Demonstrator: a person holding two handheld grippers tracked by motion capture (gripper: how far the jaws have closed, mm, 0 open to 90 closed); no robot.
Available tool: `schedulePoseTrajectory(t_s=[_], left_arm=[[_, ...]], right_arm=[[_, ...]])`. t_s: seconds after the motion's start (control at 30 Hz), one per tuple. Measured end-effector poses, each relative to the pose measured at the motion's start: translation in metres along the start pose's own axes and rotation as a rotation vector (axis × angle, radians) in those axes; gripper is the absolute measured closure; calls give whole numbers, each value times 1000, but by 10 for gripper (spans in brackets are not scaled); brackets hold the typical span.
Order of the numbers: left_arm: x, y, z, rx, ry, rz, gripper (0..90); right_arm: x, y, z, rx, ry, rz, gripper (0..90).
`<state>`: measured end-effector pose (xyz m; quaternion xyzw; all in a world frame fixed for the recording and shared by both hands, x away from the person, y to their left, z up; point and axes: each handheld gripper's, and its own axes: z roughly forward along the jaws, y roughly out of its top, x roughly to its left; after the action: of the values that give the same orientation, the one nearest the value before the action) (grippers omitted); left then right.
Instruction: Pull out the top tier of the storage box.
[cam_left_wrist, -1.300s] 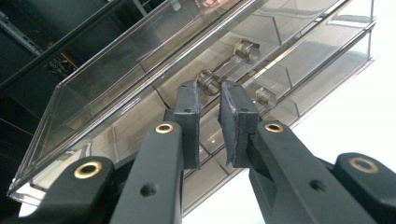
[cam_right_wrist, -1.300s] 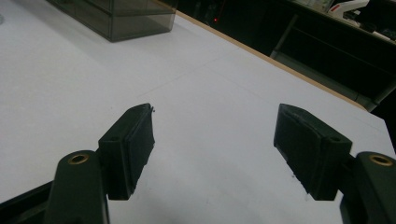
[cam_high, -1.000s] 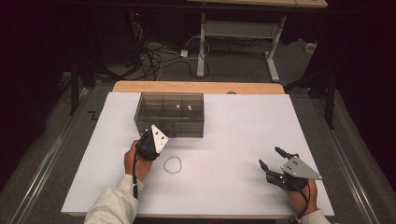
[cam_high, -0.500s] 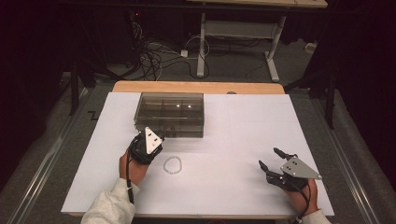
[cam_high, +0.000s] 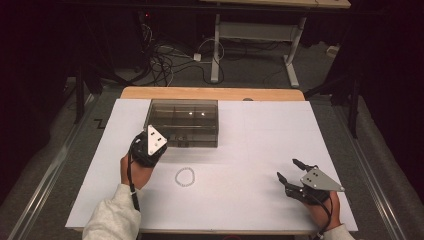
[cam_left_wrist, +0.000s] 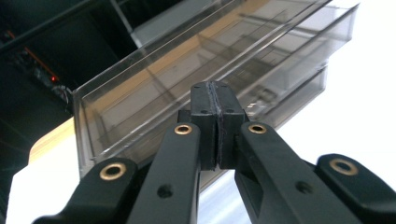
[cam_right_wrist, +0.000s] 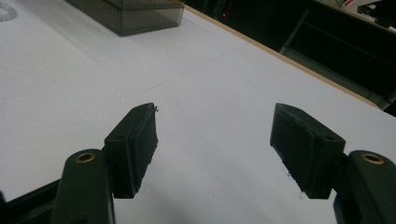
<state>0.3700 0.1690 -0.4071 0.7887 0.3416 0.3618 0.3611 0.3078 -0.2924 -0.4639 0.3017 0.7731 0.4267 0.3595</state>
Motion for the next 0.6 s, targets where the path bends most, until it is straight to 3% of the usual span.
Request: schedulePoseTrajectory(t_s=[0.07,0.3,0.37,0.4,0.6], left_arm=[[6,3,4,27,-5,13,864],[20,9,19,100,-40,-16,861],[23,9,22,115,-45,-27,863],[27,9,23,127,-84,-62,862],[24,8,23,188,-101,-70,831]], right_arm=[[0,0,0,1,4,-4,322],[1,0,1,8,9,-5,322],[1,-1,2,11,10,-7,322],[1,-1,2,15,15,-5,322],[2,-2,3,18,19,-6,322]])
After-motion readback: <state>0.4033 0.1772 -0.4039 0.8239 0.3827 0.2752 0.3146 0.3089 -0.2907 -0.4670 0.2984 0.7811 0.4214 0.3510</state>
